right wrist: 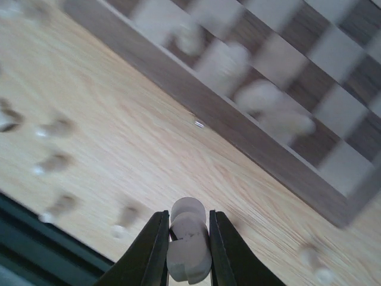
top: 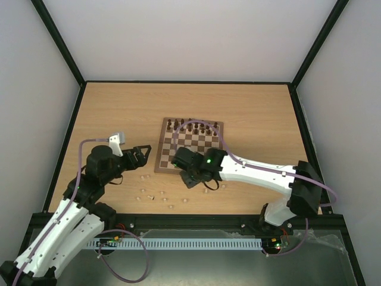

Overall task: Set up the chess pieces on the board
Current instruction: Place the chess piece on the chessboard.

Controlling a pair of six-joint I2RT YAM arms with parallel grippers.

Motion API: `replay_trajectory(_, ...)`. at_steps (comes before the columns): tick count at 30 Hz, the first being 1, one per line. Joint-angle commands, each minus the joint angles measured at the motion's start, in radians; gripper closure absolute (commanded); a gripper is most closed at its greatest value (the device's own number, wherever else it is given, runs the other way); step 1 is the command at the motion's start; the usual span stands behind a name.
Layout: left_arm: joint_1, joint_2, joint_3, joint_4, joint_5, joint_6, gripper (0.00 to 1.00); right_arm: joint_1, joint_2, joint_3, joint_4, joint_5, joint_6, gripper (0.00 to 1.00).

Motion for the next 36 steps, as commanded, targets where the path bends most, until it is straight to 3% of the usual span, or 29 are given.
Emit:
replay_trajectory(1, 0.005, 0.031, -0.041, 0.082, 0.060, 0.010, 0.01, -0.077, -0.097, -0.129, -0.075, 0.039, 0.063, 0.85)
replay_trajectory(16, 0.004, 0.069, -0.059, 0.105, 0.060, 0.024, 0.01, -0.285, 0.026, -0.216, 0.070, -0.003, -0.032, 0.84)
replay_trajectory(36, 0.004, 0.074, -0.069, 0.108, 0.039, 0.028, 0.01, -0.336, 0.118, -0.152, 0.105, -0.024, -0.094, 0.81)
